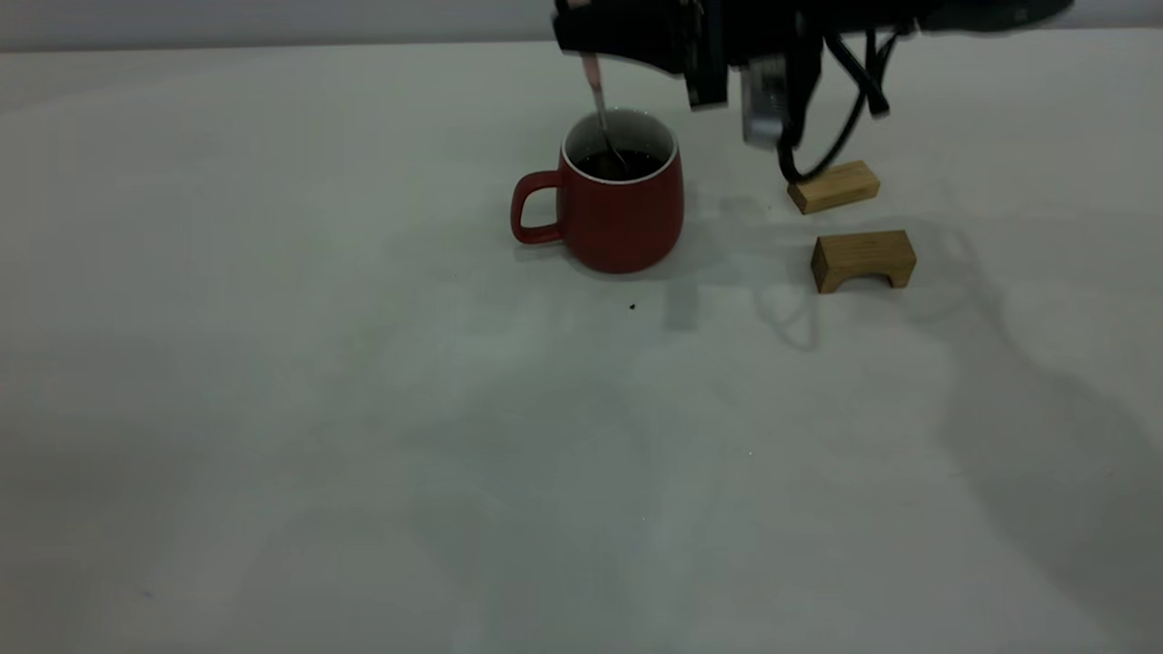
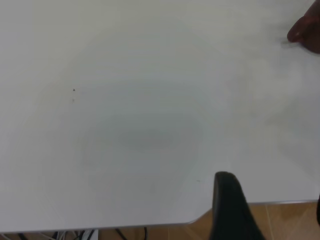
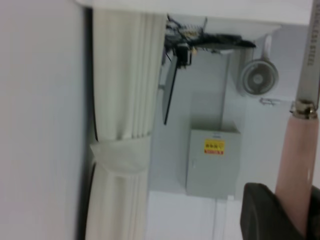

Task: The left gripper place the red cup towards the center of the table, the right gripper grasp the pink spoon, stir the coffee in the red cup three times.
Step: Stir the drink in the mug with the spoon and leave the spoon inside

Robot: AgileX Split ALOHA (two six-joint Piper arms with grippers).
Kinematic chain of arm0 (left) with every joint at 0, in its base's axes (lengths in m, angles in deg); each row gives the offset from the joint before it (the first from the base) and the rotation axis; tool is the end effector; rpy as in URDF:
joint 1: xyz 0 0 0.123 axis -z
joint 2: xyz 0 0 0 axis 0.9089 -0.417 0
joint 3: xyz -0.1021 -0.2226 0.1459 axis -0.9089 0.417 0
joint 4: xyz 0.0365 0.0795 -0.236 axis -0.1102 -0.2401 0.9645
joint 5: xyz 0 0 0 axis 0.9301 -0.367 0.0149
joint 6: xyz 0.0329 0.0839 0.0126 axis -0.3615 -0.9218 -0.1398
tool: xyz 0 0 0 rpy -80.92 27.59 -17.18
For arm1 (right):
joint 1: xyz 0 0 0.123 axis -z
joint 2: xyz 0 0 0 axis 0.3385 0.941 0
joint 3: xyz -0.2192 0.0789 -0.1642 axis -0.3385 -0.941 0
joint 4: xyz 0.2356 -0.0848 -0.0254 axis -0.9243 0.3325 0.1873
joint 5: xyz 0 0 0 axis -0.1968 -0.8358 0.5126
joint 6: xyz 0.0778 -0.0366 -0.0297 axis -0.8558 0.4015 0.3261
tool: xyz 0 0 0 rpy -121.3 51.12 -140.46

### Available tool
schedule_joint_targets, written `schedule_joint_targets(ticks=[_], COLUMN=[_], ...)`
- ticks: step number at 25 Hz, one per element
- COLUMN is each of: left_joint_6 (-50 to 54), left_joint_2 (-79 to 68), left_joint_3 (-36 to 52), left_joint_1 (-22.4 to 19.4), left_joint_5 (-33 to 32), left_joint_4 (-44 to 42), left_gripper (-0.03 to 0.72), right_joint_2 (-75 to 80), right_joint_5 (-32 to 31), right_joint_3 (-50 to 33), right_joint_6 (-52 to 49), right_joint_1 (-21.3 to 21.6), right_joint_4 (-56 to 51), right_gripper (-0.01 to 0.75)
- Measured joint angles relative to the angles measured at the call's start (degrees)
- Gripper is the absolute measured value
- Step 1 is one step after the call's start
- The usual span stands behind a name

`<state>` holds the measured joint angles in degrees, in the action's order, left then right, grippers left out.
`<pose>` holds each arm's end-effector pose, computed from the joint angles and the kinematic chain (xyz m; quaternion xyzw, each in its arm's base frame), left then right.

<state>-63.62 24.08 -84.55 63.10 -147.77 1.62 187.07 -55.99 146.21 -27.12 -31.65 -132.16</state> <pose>-0.0094 -0.0074 0.2677 0.0042 0.8699 -0.0223 0.4927 0.4328 0.1742 0.0545 -0.5435 -0.5599 -0.5270 0.3369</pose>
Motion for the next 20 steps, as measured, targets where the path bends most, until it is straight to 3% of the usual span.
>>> schedule_joint_targets(ticks=[10, 15, 20], left_joint_6=[0.0, -0.05, 0.0], left_joint_2=[0.0, 0.0, 0.0], left_joint_3=[0.0, 0.0, 0.0], left_joint_1=[0.0, 0.0, 0.0], left_joint_5=[0.0, 0.0, 0.0], left_joint_4=[0.0, 0.0, 0.0], left_gripper=[0.482, 0.482, 0.482], right_joint_2=[3.14, 7.2, 8.81], right_joint_5=[0.4, 0.33, 0.27], right_joint_3=[0.41, 7.58, 10.35], right_joint_6=[2.75, 1.48, 1.73], right_joint_1=[1.47, -0.79, 0.53], right_joint_4=[-0.35, -0.17, 0.27], right_gripper=[0.122, 0.122, 0.12])
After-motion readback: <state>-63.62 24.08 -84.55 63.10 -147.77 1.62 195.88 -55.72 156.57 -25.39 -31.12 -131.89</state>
